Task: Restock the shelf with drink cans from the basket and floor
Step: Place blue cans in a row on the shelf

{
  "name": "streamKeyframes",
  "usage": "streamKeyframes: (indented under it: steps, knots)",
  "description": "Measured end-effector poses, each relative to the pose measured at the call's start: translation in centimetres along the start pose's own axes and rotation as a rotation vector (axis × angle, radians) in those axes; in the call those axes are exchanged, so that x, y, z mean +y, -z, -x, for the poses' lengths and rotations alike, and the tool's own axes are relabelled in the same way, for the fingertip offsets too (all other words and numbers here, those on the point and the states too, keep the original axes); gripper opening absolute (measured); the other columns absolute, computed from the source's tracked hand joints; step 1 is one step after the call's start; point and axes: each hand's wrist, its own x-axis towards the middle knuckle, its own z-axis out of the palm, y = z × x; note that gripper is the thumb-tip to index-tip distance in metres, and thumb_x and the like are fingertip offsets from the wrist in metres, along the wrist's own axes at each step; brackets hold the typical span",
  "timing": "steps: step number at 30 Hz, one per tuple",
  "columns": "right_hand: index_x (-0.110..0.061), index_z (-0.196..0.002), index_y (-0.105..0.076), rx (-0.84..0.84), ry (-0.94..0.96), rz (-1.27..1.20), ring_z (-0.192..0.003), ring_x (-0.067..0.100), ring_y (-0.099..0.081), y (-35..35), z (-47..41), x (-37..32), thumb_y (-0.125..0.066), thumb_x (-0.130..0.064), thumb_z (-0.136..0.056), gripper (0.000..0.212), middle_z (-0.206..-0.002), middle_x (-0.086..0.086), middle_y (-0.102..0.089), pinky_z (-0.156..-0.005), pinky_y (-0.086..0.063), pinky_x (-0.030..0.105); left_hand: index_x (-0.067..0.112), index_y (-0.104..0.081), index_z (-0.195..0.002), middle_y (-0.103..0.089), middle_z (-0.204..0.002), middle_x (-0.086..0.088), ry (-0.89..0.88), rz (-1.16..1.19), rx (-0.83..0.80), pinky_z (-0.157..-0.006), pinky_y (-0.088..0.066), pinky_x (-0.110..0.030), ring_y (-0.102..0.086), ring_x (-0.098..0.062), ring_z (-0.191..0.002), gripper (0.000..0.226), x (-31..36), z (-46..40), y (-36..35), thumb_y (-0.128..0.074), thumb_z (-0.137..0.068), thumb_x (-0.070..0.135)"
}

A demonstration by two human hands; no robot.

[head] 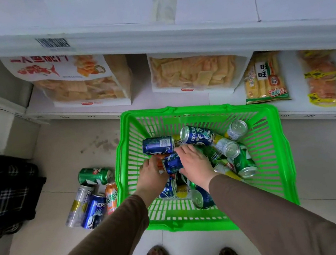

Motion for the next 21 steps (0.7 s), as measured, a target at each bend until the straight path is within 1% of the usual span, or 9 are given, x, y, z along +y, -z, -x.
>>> streamKeyframes:
  steps: [2, 5, 9, 13, 15, 17, 18, 19, 21]
  knots:
    - [-0.015, -0.146, -0.035, -0.043, -0.02, 0.055, -0.137, 0.027, -0.035, -0.9, -0.9, 0.0, -0.076, -0.021, -0.084, 0.074, -0.144, 0.005, -0.046, -0.117, -0.031, 0.039, 0.018, -0.042, -0.136, -0.051, -0.126, -0.007, 0.05, 0.034, -0.03, -0.1, -0.038, -0.035, -0.047, -0.027, -0.118, 0.058, -0.5, -0.5, -0.6, -0.066, -0.083, 0.021]
    - [-0.015, -0.143, -0.037, -0.011, -0.041, 0.131, -0.131, 0.027, -0.04, -2.1, -1.6, 0.0, -0.08, -0.017, -0.079, 0.077, -0.136, 0.005, -0.051, -0.112, -0.035, 0.038, 0.019, -0.041, -0.135, -0.052, -0.122, -0.004, 0.06, 0.05, -0.04, -0.1, -0.038, -0.034, -0.048, -0.023, -0.115, 0.057, -0.9, -1.1, -1.2, -0.065, -0.084, 0.02]
    - [-0.017, -0.134, -0.044, 0.038, -0.071, 0.053, -0.127, 0.026, -0.042, -1.9, -1.2, 0.0, -0.083, -0.024, -0.076, 0.07, -0.131, 0.004, -0.053, -0.106, -0.042, 0.038, 0.017, -0.04, -0.137, -0.052, -0.122, -0.003, 0.06, 0.085, -0.041, -0.1, -0.038, -0.032, -0.048, -0.02, -0.114, 0.066, -0.5, -0.6, -0.4, -0.071, -0.079, 0.022]
    - [-0.019, -0.128, -0.045, 0.091, -0.236, -0.252, -0.118, 0.025, -0.049, 1.5, 1.7, -0.8, -0.084, -0.043, -0.073, 0.072, -0.126, 0.003, -0.055, -0.098, -0.045, 0.04, 0.017, -0.038, -0.142, -0.053, -0.127, -0.002, 0.031, 0.145, -0.039, -0.105, -0.04, -0.036, -0.049, -0.023, -0.12, 0.081, 1.1, 2.3, 2.5, -0.077, -0.072, 0.024]
    - [-0.025, -0.118, -0.044, 0.106, -0.315, -0.5, -0.105, 0.022, -0.057, 4.8, 4.0, -1.9, -0.086, -0.046, -0.069, 0.068, -0.115, 0.0, -0.06, -0.087, -0.05, 0.042, 0.016, -0.035, -0.145, -0.051, -0.13, -0.004, 0.013, 0.153, -0.051, -0.107, -0.037, -0.034, -0.046, -0.022, -0.123, 0.083, 2.8, 4.9, 4.8, -0.077, -0.074, 0.023]
    - [-0.027, -0.108, -0.042, 0.136, -0.381, -0.706, -0.091, 0.018, -0.062, 9.0, 6.7, -3.4, -0.088, -0.044, -0.068, 0.064, -0.104, -0.004, -0.062, -0.07, -0.05, 0.033, 0.014, -0.037, -0.144, -0.051, -0.132, -0.006, -0.02, 0.139, -0.051, -0.107, -0.035, -0.032, -0.044, -0.023, -0.125, 0.082, 5.0, 8.1, 7.8, -0.078, -0.074, 0.022]
    - [-0.025, -0.11, -0.042, 0.144, -0.408, -0.775, -0.088, 0.016, -0.062, 11.3, 8.1, -4.3, -0.088, -0.042, -0.069, 0.064, -0.105, -0.004, -0.062, -0.065, -0.045, 0.029, 0.013, -0.038, -0.144, -0.051, -0.133, -0.007, -0.037, 0.131, -0.047, -0.106, -0.036, -0.032, -0.044, -0.024, -0.126, 0.081, 6.2, 9.8, 9.6, -0.079, -0.074, 0.022]
    - [-0.023, -0.114, -0.044, 0.152, -0.424, -0.839, -0.089, 0.016, -0.062, 13.9, 9.5, -5.4, -0.088, -0.04, -0.07, 0.065, -0.108, -0.004, -0.062, -0.064, -0.043, 0.027, 0.012, -0.039, -0.143, -0.05, -0.133, -0.008, -0.055, 0.126, -0.04, -0.105, -0.036, -0.032, -0.045, -0.026, -0.126, 0.081, 7.5, 11.5, 11.4, -0.079, -0.074, 0.022]
    - [-0.021, -0.122, -0.046, 0.178, -0.416, -0.944, -0.094, 0.015, -0.064, 19.0, 12.1, -7.5, -0.088, -0.04, -0.071, 0.069, -0.115, -0.004, -0.064, -0.072, -0.044, 0.027, 0.013, -0.038, -0.143, -0.048, -0.137, -0.008, -0.089, 0.121, -0.031, -0.104, -0.037, -0.033, -0.044, -0.027, -0.128, 0.081, 10.0, 15.1, 15.8, -0.079, -0.075, 0.024]
